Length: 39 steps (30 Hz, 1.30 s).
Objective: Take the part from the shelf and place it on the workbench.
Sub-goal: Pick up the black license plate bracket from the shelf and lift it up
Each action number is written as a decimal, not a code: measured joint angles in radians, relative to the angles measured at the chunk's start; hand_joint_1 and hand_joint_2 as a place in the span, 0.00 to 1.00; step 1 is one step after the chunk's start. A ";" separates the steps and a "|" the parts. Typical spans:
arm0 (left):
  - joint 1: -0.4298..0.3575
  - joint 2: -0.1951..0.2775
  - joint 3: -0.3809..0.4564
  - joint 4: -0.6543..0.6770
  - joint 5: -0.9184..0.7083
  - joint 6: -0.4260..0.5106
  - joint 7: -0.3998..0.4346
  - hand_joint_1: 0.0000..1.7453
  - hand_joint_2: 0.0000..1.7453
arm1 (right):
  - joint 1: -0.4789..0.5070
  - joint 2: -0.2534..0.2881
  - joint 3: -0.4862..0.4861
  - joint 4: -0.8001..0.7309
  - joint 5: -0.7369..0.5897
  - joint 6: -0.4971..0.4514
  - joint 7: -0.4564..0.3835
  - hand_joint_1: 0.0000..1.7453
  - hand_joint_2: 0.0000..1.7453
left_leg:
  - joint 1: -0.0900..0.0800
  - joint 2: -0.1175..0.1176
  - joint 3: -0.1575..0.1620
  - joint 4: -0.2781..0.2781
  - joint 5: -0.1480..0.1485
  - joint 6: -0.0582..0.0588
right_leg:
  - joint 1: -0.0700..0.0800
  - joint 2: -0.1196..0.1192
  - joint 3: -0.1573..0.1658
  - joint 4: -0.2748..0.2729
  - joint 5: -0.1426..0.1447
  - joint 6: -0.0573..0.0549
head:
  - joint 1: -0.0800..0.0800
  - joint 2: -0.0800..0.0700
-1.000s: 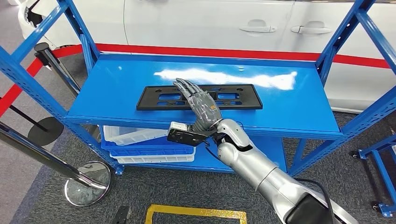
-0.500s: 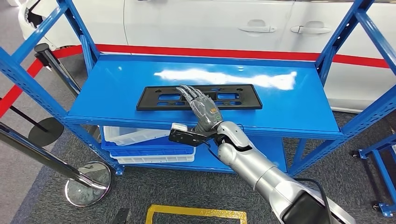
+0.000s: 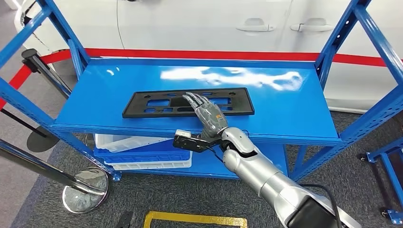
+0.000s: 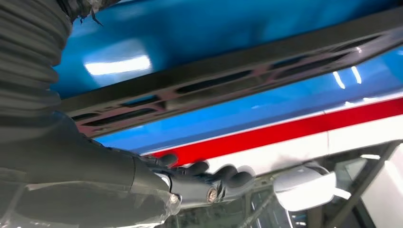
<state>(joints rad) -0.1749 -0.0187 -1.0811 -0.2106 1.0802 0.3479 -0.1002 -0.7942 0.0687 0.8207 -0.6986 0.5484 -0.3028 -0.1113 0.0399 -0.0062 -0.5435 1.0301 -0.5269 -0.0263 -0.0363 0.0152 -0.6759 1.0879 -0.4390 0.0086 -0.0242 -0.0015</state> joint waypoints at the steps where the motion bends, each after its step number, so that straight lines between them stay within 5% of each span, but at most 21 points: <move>1: 0.000 -0.001 0.000 0.000 0.000 0.000 0.000 0.00 0.00 | -0.003 0.000 0.001 0.001 0.002 0.000 0.001 0.00 1.00 | 0.002 0.001 -0.007 0.018 -0.009 -0.001 | 0.002 0.000 0.004 0.000 -0.003 -0.008 | 0.000 0.000; 3: -0.002 -0.004 0.000 0.000 0.000 0.003 0.000 0.00 0.00 | -0.009 0.000 0.003 0.001 0.006 0.004 0.004 0.00 1.00 | 0.000 0.003 -0.057 0.114 -0.045 0.003 | 0.008 0.000 0.015 -0.003 -0.010 -0.020 | -0.001 0.000; 5: -0.002 -0.005 0.000 0.000 0.000 0.006 0.000 0.00 0.00 | -0.007 0.001 0.006 0.003 0.009 0.011 0.008 0.00 1.00 | -0.008 0.003 -0.142 0.248 -0.077 0.014 | 0.019 -0.001 0.025 -0.004 -0.016 -0.030 | -0.002 0.000; 7: 0.002 -0.005 0.000 0.000 0.000 0.010 0.002 0.00 0.00 | 0.000 0.001 0.008 0.006 0.010 0.015 0.012 0.00 1.00 | -0.021 0.003 -0.191 0.286 -0.050 0.031 | 0.030 0.001 0.036 -0.004 -0.024 -0.038 | -0.001 0.000; 9: 0.004 -0.005 0.000 0.000 0.000 0.012 0.004 0.00 0.00 | 0.002 0.001 0.009 0.008 0.011 0.015 0.015 0.00 1.00 | -0.039 0.002 -0.170 0.185 0.036 0.052 | 0.035 0.005 0.051 -0.005 -0.033 -0.041 | -0.001 0.000; 11: 0.001 -0.005 0.000 0.000 0.000 0.014 0.005 0.00 0.00 | 0.001 0.002 0.010 0.009 0.018 0.014 0.018 0.00 1.00 | -0.056 0.001 -0.130 0.078 0.091 0.070 | 0.037 0.007 0.060 -0.010 -0.038 -0.039 | -0.001 0.000; 13: -0.002 -0.005 0.000 0.000 -0.002 0.016 0.005 0.00 0.00 | 0.002 0.003 0.011 0.011 0.040 0.005 0.032 0.00 1.00 | -0.063 0.000 -0.110 0.035 0.090 0.074 | 0.038 0.007 0.059 -0.015 -0.037 -0.035 | -0.002 0.000; 17: 0.003 -0.007 0.000 0.000 -0.009 0.023 0.005 0.00 0.00 | 0.001 0.003 0.019 0.016 0.127 -0.054 0.087 0.00 1.00 | -0.059 -0.002 -0.103 0.015 0.085 0.049 | 0.041 0.003 0.060 -0.020 -0.038 -0.035 | -0.002 0.000; 28: 0.003 -0.011 0.000 0.000 -0.008 0.041 0.019 0.00 0.00 | -0.004 0.013 0.057 0.043 0.385 -0.057 0.246 0.01 1.00 | -0.057 -0.002 -0.098 0.015 0.081 0.056 | 0.043 0.002 0.074 -0.037 -0.034 -0.030 | -0.002 0.000; 32: 0.003 -0.011 0.000 0.000 -0.006 0.043 0.022 0.00 0.00 | -0.004 0.021 0.063 0.054 0.400 -0.027 0.261 0.98 1.00 | -0.057 -0.002 -0.097 0.015 0.081 0.058 | 0.043 0.002 0.075 -0.037 -0.033 -0.029 | -0.002 0.000; 39: 0.004 -0.011 0.000 0.000 -0.008 0.053 0.025 0.00 0.00 | -0.004 0.034 0.063 0.077 0.404 0.011 0.270 1.00 1.00 | -0.055 -0.002 -0.096 0.015 0.081 0.058 | 0.043 0.002 0.076 -0.038 -0.033 -0.029 | -0.002 0.000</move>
<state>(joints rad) -0.1711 -0.0297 -1.0811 -0.2106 1.0721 0.4005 -0.0754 -0.7985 0.1027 0.8835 -0.6213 0.9525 -0.2916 0.1586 -0.0148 -0.0084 -0.6396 1.0447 -0.4460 0.0317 0.0065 0.0170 -0.6002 1.0503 -0.4724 -0.0202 -0.0260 -0.0015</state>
